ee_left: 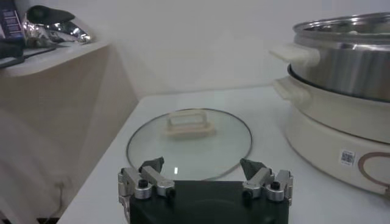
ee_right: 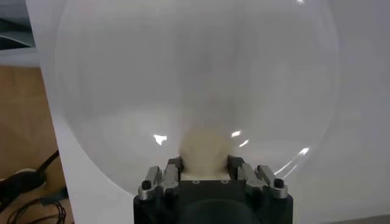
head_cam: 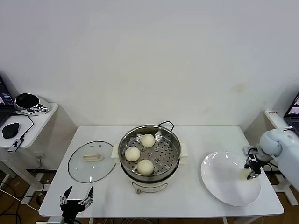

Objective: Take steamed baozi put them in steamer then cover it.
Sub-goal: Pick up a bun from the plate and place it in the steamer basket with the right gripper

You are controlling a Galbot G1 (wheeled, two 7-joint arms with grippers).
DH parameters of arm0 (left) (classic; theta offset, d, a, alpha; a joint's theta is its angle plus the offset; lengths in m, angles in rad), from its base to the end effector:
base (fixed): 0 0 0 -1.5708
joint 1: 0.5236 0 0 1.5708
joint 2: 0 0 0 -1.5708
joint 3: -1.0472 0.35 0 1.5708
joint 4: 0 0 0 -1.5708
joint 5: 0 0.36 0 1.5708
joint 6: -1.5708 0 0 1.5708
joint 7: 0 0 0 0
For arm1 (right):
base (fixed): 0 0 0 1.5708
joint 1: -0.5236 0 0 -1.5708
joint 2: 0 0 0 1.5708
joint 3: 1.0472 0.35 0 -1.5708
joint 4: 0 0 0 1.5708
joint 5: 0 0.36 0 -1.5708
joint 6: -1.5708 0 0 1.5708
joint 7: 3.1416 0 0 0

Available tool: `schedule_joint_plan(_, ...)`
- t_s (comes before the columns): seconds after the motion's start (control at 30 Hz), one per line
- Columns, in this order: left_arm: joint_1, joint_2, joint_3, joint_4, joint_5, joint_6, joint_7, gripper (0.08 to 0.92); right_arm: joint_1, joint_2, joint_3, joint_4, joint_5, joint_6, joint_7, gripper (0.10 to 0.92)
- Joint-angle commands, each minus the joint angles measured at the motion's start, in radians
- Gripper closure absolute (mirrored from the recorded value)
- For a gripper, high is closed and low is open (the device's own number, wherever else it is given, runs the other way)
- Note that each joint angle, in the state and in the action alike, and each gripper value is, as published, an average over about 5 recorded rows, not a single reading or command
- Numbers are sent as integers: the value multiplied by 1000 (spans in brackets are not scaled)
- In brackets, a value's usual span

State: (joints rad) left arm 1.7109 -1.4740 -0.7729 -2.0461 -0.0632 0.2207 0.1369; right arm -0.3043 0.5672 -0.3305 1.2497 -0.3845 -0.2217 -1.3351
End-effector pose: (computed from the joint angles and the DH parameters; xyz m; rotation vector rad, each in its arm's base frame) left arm 0.1355 0.0965 -0.3303 0.0628 -2.7395 -0.1493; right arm 0.4807 -0.2526 -0.1917 1.0639 -1.2892 1.2204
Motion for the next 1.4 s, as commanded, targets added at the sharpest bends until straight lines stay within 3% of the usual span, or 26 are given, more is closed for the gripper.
schedule_joint_plan(0.03, -2, 1, -1, -1, 16, -7, -2, 177, 315, -11, -249, 59, 205, -57, -13, 550)
schedule_joint_plan(0.63, -38, 23, -43, -18, -13, -19, -8, 177, 963, 339, -836, 80, 719, -261, -8, 550)
schedule_joint_plan(1.03, -57, 22, -40, -10, -26, -15, -13, 177, 918, 514, -868, 21, 750, -309, 20, 550)
schedule_joint_plan(1.4, -64, 15, -44, -8, -38, -15, -13, 177, 834, 628, -853, -48, 663, -303, 44, 550)
